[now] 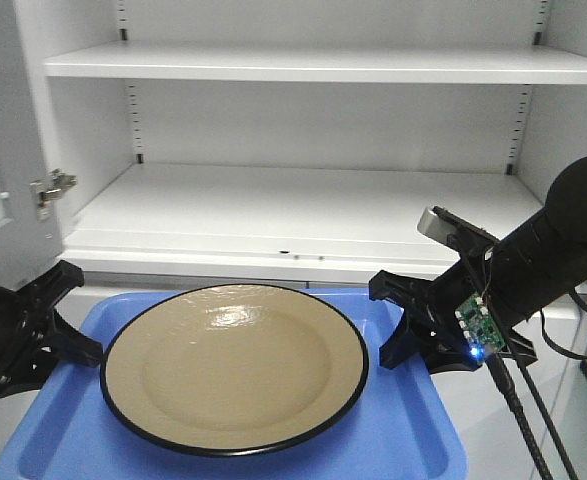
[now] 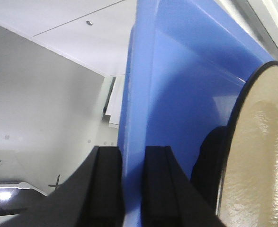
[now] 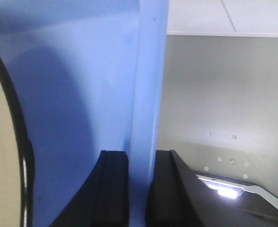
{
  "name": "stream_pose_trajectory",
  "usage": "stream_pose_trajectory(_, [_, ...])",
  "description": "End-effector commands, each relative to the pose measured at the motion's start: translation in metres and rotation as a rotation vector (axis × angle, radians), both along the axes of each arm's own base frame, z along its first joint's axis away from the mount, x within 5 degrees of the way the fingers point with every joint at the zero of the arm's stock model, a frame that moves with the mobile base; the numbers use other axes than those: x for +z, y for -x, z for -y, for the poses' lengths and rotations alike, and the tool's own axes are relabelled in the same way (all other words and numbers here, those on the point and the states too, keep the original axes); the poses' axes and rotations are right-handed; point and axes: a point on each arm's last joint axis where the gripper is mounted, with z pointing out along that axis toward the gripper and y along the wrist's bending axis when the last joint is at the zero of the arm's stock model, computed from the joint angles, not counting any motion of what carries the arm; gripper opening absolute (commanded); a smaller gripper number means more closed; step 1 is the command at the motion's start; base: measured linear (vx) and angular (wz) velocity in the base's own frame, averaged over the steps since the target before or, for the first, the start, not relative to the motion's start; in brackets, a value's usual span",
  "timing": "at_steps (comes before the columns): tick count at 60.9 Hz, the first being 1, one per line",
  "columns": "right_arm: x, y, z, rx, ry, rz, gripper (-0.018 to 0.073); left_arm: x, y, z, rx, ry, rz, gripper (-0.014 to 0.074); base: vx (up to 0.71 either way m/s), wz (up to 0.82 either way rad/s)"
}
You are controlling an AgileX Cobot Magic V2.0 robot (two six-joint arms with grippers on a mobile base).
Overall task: Place disk in tray to left cabinet
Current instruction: 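Move the tray with both grippers toward the cabinet shelf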
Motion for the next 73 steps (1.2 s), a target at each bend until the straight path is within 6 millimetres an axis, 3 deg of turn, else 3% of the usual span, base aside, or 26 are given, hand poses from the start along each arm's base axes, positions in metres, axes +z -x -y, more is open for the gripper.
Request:
stream_pose_trajectory(1, [0.0417, 0.0157, -0.0202, 0.025, -0.231, 0.071, -0.0004, 0.0376, 0.0122, 0.0231, -0.021, 0.243, 0.047, 0.0, 0.2, -0.27])
stream_pose_trajectory(73, [0.0417, 0.0157, -0.0202, 0.025, -0.231, 0.071, -0.0004, 0.0376, 0.0122, 0.0231, -0.021, 0.243, 0.047, 0.0, 0.24, -0.08])
